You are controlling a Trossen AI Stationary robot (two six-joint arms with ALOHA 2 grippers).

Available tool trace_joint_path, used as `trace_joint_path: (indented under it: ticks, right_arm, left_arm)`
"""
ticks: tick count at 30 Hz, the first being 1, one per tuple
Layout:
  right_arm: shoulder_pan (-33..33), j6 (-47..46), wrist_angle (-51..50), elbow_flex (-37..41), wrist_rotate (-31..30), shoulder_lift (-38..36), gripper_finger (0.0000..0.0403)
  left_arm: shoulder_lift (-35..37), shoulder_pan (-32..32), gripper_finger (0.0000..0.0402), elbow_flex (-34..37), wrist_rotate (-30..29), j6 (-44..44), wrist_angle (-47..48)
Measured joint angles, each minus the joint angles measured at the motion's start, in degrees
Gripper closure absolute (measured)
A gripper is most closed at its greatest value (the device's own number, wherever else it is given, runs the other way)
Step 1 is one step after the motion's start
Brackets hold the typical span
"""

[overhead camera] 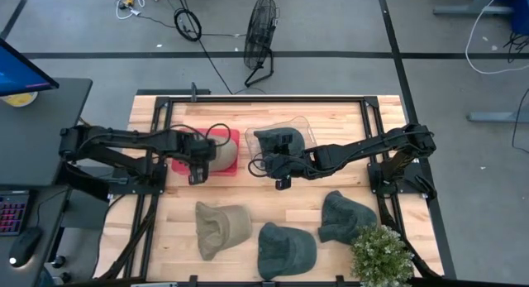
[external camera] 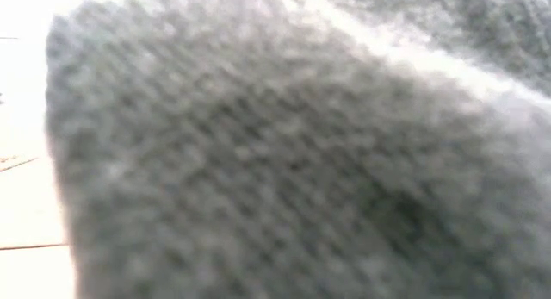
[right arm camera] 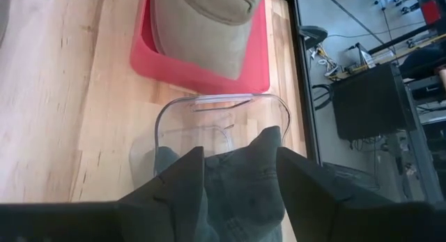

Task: Pick & Place hat
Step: Put the right brown cap into the red bin, then put the brown cap into the red bin

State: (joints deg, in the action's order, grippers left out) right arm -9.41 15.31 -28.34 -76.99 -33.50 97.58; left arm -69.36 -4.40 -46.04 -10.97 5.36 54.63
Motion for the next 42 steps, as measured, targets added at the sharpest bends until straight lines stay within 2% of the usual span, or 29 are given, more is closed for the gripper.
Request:
trace_joint_path:
  ticks: [4, 9, 14, 18, 22, 24, 27, 30, 33, 38, 42]
  right_arm:
    - [0.0, -0.02, 0.0, 0.0, 0.01, 0.0, 0.022]
    - [0.0, -0.2, 0.02, 0.0, 0.1, 0.0, 0.022]
    - [0.0, -2.0, 0.02, 0.0, 0.13, 0.0, 0.022]
    - [-0.04, -1.35, 0.02, 0.0, 0.12, 0.0, 0.022]
    - [-0.04, -1.38, 0.02, 0.0, 0.11, 0.0, 0.022]
    - [-0.2, -2.16, -0.15, 0.0, 0.12, 0.0, 0.022]
    - [-0.66, -2.55, -0.74, 0.0, 0.11, 0.0, 0.022]
    - [-1.39, -2.43, -1.46, 0.0, 0.11, 0.0, 0.022]
    - [-1.99, -2.64, -2.49, 0.0, 0.12, 0.0, 0.022]
    - [-2.51, -2.69, -2.96, 0.0, 0.11, 0.0, 0.022]
    - [-2.51, -6.59, -4.13, 0.0, 0.11, 0.0, 0.022]
  left_arm:
    - [0.02, -0.88, 0.0398, 3.31, -4.32, 3.05, -1.22]
    - [-0.03, -2.62, 0.0397, 4.57, -4.35, 3.0, -6.97]
    - [-0.03, -3.5, 0.0397, 4.49, -4.37, 2.97, -7.15]
    - [0.51, -2.7, 0.0397, 0.6, -4.44, 3.03, -3.69]
    - [0.84, -0.69, 0.0397, -7.93, -4.39, 6.56, 2.84]
    - [0.88, 1.02, 0.0397, -11.76, -2.5, 9.14, 4.04]
    - [0.89, 5.1, 0.0397, -14.96, 1.29, 7.75, 3.18]
    - [0.85, 10.33, 0.0396, -15.35, 1.89, 7.52, 3.31]
    - [0.82, 15.75, 0.0386, -15.34, 1.9, 12.07, 3.43]
    - [-0.37, 24.56, 0.0342, -15.28, 1.82, 18.5, -0.83]
    - [-3.65, 30.36, 0.0293, -15.3, 1.77, 19.48, -6.13]
